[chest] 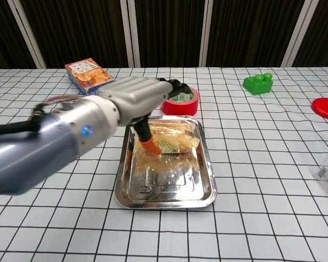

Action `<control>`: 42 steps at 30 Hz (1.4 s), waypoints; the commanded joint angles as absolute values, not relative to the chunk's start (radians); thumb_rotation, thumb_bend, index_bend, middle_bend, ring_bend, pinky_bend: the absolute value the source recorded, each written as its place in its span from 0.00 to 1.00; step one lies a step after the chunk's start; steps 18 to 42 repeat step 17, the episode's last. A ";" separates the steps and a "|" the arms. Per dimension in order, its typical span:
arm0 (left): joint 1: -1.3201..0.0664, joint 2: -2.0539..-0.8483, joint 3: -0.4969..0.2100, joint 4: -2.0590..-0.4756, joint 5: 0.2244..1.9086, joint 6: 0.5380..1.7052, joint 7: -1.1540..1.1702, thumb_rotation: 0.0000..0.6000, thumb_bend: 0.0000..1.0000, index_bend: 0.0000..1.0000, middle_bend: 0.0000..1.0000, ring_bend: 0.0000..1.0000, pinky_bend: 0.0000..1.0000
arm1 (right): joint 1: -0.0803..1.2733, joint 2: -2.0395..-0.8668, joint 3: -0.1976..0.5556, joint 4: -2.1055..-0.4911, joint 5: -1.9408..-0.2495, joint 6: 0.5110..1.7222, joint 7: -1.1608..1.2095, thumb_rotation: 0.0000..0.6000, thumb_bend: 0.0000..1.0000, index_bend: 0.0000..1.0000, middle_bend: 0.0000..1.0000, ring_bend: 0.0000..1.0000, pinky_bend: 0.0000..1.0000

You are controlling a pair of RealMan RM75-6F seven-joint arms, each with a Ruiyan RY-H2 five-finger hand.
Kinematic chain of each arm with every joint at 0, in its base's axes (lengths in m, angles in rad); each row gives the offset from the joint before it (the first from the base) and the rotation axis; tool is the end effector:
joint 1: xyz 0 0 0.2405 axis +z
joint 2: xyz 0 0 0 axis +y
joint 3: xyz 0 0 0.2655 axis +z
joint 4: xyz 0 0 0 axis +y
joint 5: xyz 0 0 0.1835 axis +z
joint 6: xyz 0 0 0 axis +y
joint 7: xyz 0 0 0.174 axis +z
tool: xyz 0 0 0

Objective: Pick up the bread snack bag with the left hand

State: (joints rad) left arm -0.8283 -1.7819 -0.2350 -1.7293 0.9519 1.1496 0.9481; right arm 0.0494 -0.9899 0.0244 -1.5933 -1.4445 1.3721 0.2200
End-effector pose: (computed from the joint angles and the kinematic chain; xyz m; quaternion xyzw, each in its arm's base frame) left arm -0.0384 0.3195 -0.0493 -0.7827 -0.2871 -0.3757 0.4047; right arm -0.3442 -0.1917 0.2163 0.5656 -0.4702 0.3511 0.5794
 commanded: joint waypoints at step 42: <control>-0.130 -1.298 0.360 -1.598 1.649 1.862 0.423 1.00 0.06 0.00 0.00 0.00 0.07 | -0.052 -1.041 -0.055 -1.692 -1.603 1.546 -0.002 1.00 0.30 0.00 0.00 0.00 0.00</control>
